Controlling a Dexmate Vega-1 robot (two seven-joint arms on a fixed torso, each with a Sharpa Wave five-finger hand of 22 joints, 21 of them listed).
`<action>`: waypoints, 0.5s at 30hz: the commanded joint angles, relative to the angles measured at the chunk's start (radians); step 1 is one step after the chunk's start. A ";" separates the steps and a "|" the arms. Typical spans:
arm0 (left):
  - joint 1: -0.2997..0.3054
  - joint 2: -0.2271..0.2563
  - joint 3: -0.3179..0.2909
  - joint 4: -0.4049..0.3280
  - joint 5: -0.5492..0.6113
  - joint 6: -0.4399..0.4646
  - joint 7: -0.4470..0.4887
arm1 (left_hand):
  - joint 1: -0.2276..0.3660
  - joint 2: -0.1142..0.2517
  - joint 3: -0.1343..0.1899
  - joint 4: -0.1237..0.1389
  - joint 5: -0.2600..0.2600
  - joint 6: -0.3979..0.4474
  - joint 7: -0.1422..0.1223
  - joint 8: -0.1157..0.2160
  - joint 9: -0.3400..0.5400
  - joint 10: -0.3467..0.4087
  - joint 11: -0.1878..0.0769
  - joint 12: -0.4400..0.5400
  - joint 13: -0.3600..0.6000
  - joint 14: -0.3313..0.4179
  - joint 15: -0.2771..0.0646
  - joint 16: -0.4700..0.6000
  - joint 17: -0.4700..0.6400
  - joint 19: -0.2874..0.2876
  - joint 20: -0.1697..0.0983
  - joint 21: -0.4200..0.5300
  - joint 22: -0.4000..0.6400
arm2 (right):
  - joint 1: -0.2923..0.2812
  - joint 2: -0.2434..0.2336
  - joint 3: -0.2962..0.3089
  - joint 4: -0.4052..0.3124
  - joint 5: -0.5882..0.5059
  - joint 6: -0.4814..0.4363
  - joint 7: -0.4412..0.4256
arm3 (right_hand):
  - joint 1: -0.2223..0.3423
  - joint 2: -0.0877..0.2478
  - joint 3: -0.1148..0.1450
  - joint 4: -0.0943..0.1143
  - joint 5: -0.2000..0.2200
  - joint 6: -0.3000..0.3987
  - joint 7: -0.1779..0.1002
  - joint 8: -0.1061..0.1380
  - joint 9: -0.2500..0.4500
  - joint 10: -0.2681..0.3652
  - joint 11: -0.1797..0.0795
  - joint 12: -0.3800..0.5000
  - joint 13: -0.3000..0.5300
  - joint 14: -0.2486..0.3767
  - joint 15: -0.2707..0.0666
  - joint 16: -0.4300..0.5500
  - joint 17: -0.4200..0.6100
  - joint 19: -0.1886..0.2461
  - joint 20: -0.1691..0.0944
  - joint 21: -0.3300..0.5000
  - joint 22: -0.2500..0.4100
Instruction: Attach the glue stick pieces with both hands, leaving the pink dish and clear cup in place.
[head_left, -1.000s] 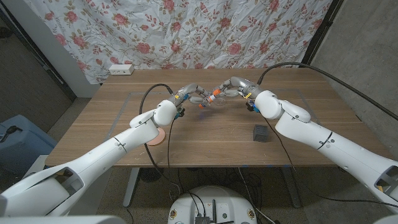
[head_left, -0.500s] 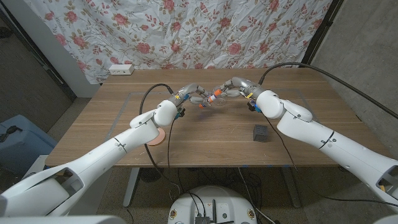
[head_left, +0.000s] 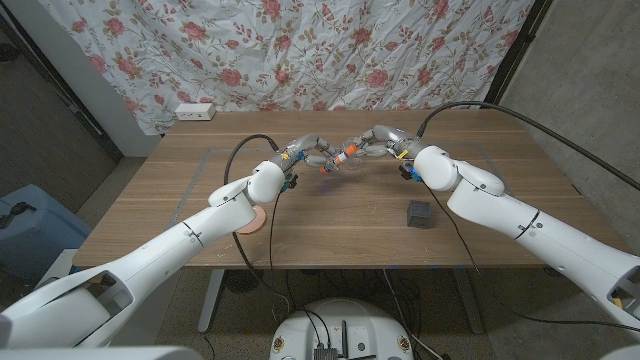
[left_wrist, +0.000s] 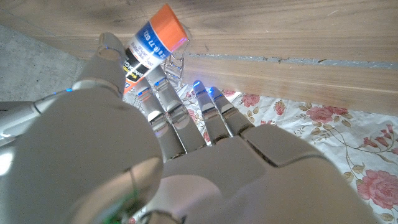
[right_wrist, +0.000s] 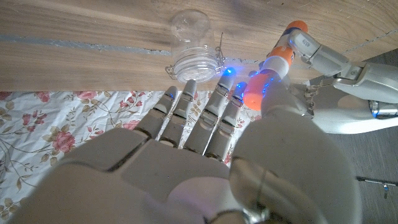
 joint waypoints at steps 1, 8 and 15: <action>0.000 -0.002 0.001 0.007 0.001 -0.013 0.002 | -0.089 0.103 0.049 0.041 0.004 0.056 0.047 0.007 0.005 0.008 -0.004 0.006 0.017 -0.007 -0.143 0.005 0.002 -0.003 -0.013 0.004 0.002 | -0.001 -0.006 0.000 -0.015 -0.007 -0.006 0.008 | -0.001 0.004 -0.004 0.003 0.004 -0.004 -0.001 -0.007 0.004 -0.006 -0.001 -0.006 0.004 -0.006 -0.130 0.003 0.002 0.003 0.006 -0.002 0.005; 0.002 -0.004 -0.001 0.003 0.003 -0.005 0.006 | -0.091 0.103 0.050 0.041 0.004 0.052 0.048 0.005 0.005 0.007 -0.004 0.005 0.017 -0.007 -0.143 0.005 0.002 -0.004 -0.011 0.004 0.002 | -0.002 -0.003 -0.004 -0.015 -0.014 -0.009 0.008 | -0.002 0.004 -0.005 0.003 0.004 -0.003 -0.001 -0.009 0.004 -0.009 -0.001 -0.007 0.004 -0.009 -0.130 0.002 0.002 0.001 0.008 -0.002 0.005; 0.003 -0.005 -0.002 0.002 0.005 -0.003 0.008 | -0.091 0.103 0.050 0.041 0.004 0.053 0.047 0.006 0.005 0.007 -0.004 0.006 0.017 -0.007 -0.143 0.006 0.002 -0.004 -0.013 0.004 0.002 | -0.001 0.002 -0.010 -0.013 -0.023 -0.010 0.007 | -0.003 0.004 -0.006 0.003 0.004 -0.003 -0.001 -0.011 0.004 -0.010 -0.001 -0.008 0.005 -0.011 -0.130 0.001 0.002 0.001 0.009 -0.002 0.005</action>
